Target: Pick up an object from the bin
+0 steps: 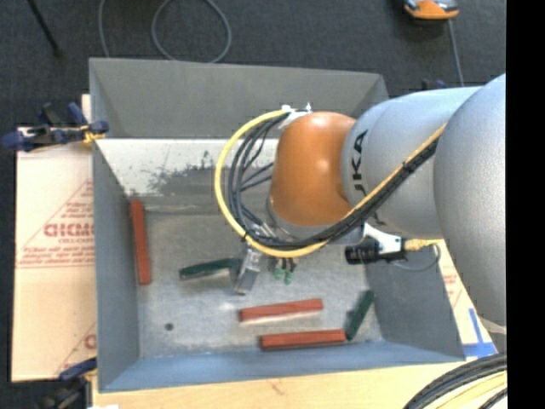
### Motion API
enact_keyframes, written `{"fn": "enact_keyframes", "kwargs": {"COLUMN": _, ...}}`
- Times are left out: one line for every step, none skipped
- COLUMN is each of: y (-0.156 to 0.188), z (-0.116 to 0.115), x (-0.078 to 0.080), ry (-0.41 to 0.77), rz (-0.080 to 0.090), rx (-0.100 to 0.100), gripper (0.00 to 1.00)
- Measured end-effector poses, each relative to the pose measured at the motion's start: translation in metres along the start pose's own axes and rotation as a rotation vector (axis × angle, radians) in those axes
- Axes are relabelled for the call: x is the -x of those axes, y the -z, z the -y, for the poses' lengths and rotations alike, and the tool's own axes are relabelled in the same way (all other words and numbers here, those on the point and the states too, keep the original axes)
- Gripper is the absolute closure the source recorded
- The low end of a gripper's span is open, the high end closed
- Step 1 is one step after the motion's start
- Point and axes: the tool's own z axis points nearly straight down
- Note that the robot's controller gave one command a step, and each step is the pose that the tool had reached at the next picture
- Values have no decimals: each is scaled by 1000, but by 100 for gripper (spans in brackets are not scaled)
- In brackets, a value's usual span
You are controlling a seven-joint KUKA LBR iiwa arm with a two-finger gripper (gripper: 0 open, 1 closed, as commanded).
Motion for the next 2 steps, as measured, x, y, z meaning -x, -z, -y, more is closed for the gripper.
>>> {"fn": "enact_keyframes", "kwargs": {"y": -1, "z": -45, "x": -23, "ry": 33, "rz": -6, "rx": -2, "gripper": 100}}
{"fn": "enact_keyframes", "kwargs": {"y": 75, "z": -46, "x": 7, "ry": 40, "rz": 2, "rx": 1, "gripper": 100}}
